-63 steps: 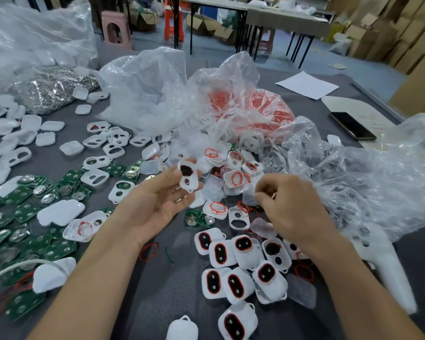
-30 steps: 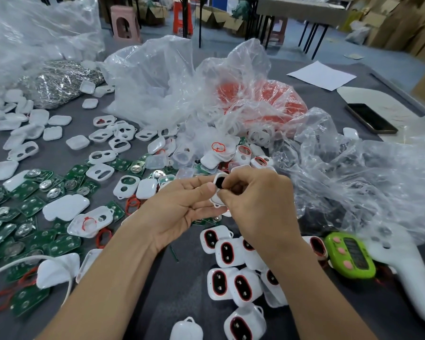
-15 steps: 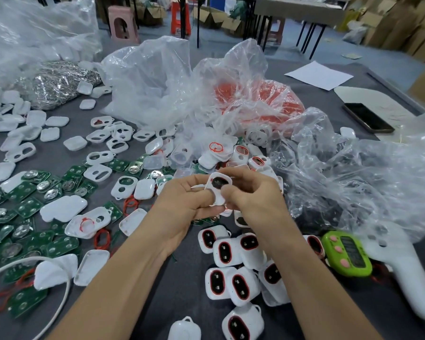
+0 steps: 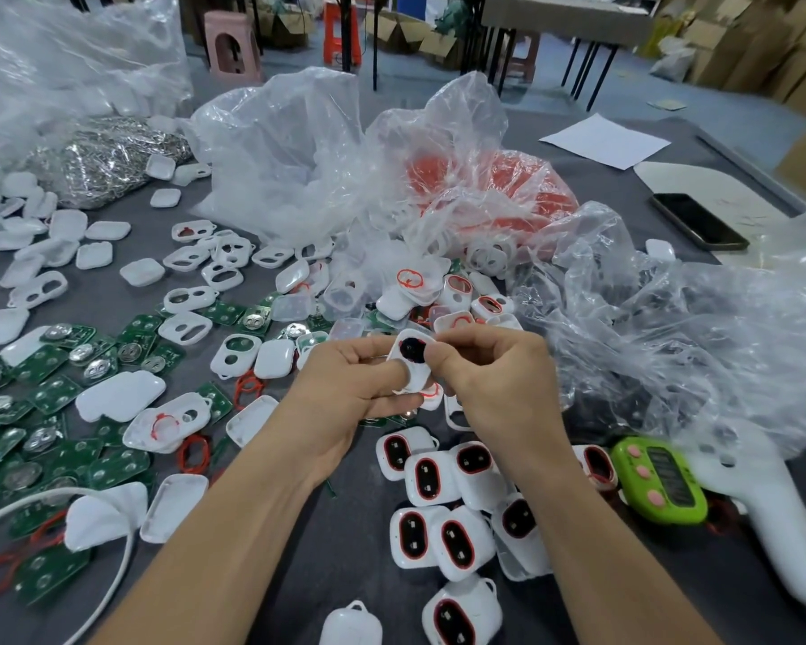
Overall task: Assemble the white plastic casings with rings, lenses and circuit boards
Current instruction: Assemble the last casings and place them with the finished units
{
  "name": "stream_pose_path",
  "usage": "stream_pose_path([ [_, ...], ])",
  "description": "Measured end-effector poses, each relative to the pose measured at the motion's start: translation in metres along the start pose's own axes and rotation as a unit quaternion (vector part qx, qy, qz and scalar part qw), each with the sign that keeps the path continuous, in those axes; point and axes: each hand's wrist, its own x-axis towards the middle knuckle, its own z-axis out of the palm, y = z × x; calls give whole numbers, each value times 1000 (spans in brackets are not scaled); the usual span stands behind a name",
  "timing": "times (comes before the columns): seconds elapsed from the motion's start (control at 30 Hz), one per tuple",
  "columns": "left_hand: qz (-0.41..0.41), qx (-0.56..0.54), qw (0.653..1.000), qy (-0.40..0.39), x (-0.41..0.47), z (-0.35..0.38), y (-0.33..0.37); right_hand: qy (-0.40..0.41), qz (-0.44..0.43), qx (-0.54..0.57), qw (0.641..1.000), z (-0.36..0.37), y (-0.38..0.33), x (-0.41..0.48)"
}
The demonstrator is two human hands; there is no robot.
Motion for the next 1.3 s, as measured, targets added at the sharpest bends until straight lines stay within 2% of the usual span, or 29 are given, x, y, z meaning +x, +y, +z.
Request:
stream_pose_path([
  [0.9, -15, 71, 997, 17, -4, -6, 6, -27, -51, -71, 996, 6, 4, -3],
  [1.17, -9, 103, 991, 88, -1, -7, 3, -24, -1, -26, 999, 2, 6, 2],
  [1.3, 4, 175, 979, 100, -1, -9, 4, -42, -32, -66, 996, 2, 4, -1],
])
